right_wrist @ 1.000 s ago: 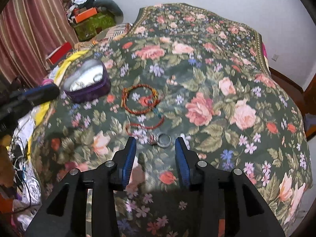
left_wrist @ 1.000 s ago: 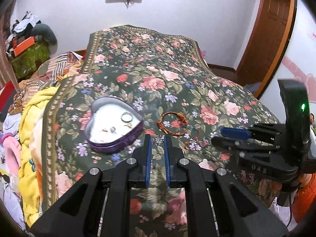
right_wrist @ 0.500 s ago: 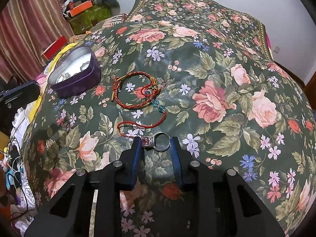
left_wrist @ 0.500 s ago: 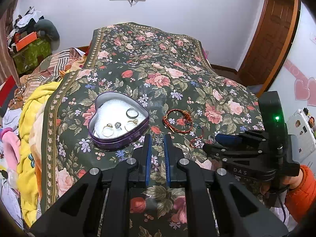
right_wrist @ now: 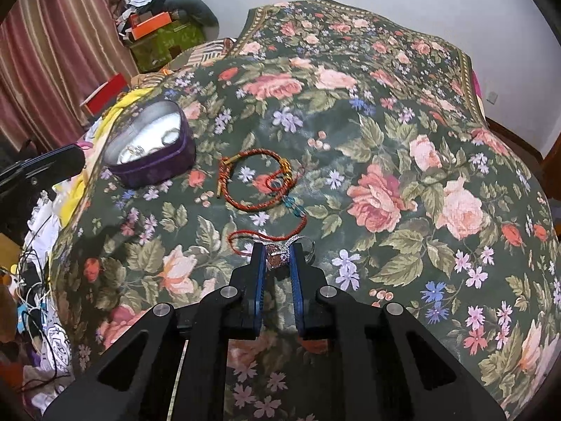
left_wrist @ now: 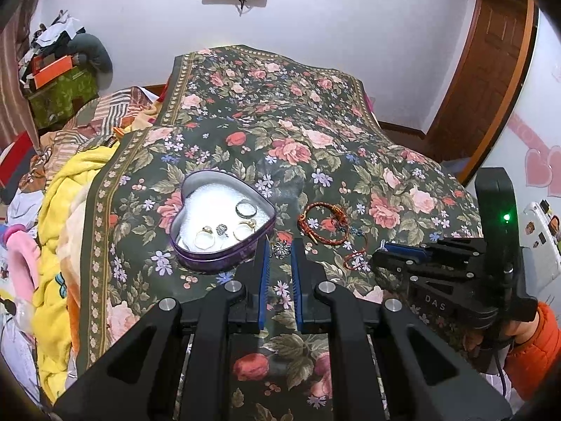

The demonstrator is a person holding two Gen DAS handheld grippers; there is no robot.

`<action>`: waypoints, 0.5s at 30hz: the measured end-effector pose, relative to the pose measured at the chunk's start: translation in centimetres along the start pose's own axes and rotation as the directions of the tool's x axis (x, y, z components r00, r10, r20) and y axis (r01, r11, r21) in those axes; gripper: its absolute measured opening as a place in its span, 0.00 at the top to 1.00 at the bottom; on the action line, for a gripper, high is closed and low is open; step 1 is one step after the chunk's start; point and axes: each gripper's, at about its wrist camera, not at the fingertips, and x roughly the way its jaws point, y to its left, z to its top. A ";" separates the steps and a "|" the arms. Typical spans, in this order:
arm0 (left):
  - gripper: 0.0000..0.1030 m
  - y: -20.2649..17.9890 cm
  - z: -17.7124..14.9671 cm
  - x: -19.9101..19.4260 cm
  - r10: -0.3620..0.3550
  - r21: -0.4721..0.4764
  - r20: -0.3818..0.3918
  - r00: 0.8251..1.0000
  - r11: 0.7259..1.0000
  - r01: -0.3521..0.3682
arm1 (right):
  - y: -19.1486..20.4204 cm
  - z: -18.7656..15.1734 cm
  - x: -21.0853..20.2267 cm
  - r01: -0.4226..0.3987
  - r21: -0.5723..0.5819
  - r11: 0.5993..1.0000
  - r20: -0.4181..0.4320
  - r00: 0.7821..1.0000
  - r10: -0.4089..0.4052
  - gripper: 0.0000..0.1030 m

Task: Organize jewelry
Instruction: 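Carry both pieces over the heart tin and open both tools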

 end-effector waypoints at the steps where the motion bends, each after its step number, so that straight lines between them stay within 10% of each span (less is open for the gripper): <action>1: 0.90 0.1 0.0 -0.1 0.002 0.000 0.003 1.000 1.000 -0.002 | 0.2 0.2 -0.3 -0.004 -0.002 1.000 0.008 1.000 0.004 0.88; 15: 0.90 2.5 1.5 -1.6 0.056 -0.028 0.063 0.996 0.998 -0.054 | 5.3 5.9 -1.5 -0.084 -0.114 0.990 0.136 0.986 0.099 0.88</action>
